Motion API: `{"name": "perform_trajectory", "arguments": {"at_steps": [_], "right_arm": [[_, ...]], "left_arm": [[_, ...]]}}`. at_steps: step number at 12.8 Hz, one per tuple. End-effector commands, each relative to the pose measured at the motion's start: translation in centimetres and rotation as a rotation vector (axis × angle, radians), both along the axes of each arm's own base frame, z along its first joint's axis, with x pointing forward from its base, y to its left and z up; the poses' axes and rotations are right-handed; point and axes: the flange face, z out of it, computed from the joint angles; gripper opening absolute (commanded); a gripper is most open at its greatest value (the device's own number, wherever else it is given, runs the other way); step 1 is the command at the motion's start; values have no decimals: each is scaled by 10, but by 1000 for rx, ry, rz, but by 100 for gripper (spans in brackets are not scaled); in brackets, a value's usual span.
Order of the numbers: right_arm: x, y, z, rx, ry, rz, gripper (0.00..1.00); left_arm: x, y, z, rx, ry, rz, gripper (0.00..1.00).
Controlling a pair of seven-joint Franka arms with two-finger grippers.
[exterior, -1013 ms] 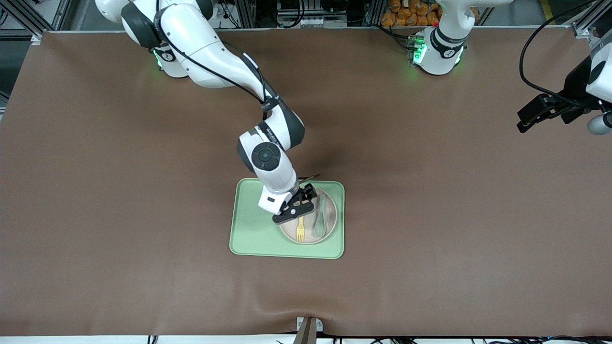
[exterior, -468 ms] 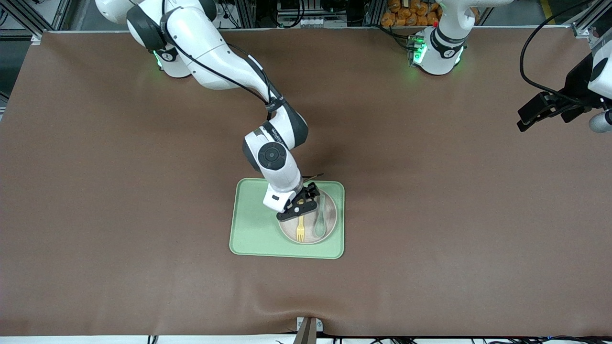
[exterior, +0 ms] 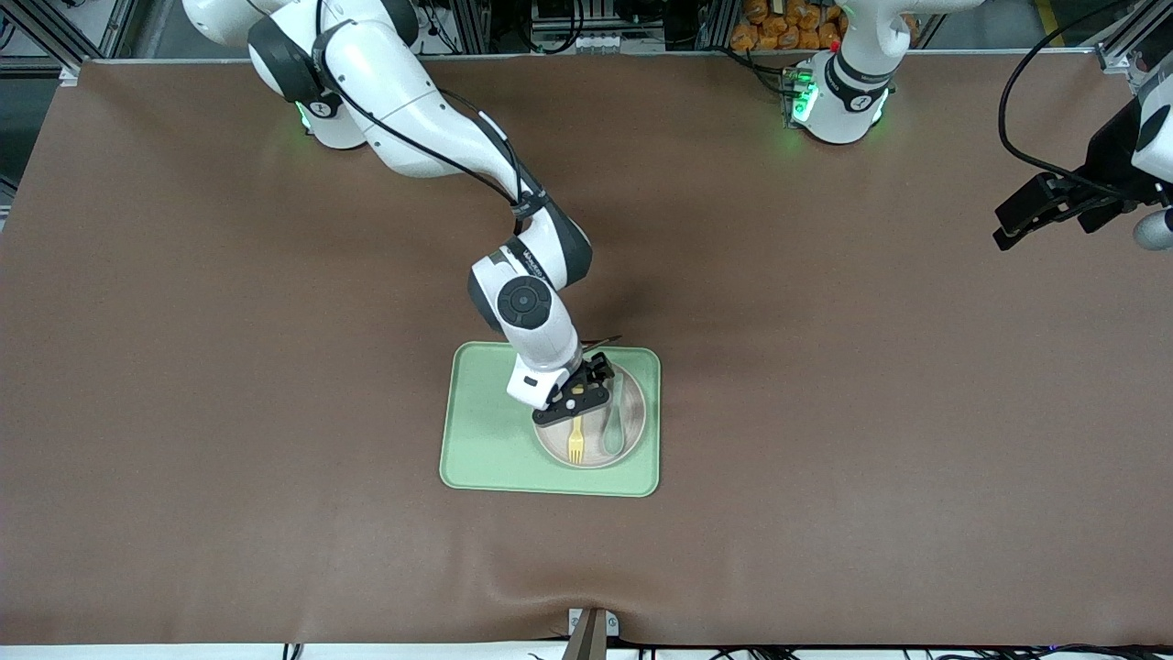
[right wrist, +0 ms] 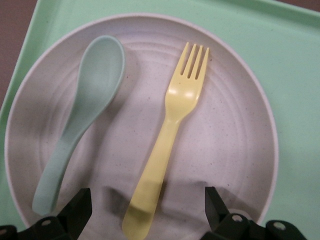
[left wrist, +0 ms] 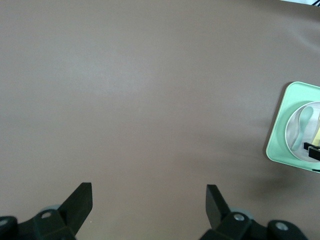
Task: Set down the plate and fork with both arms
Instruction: 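Lower the right gripper and grasp the yellow fork handle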
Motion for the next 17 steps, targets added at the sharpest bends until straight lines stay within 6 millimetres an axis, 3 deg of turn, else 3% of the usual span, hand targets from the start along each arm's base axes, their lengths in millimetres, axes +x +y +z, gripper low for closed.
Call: {"name": "perform_trajectory", "arguments": {"at_steps": [1,10,11,13,15,17], "right_arm": [[3,7,-4,5,-23,3,100],[-2,11,-9,-75,-72,85,98],[-3,12,-9,-74,-71,86,87],[-3,12,-10,-75,-70,86,36],[-3,12,-10,-75,-69,84,0],[-3,12,-10,-76,-68,84,0]], "left_arm": [[-8,3,7,-17,-5,3,100],[-5,1,3,-17,-3,-5,100],[-5,2,3,-17,-5,-3,100],[-5,2,3,-17,-5,-3,100],[-6,3,4,-17,-5,-2,100],[-7,4,5,-18,-3,-2,100]]}}
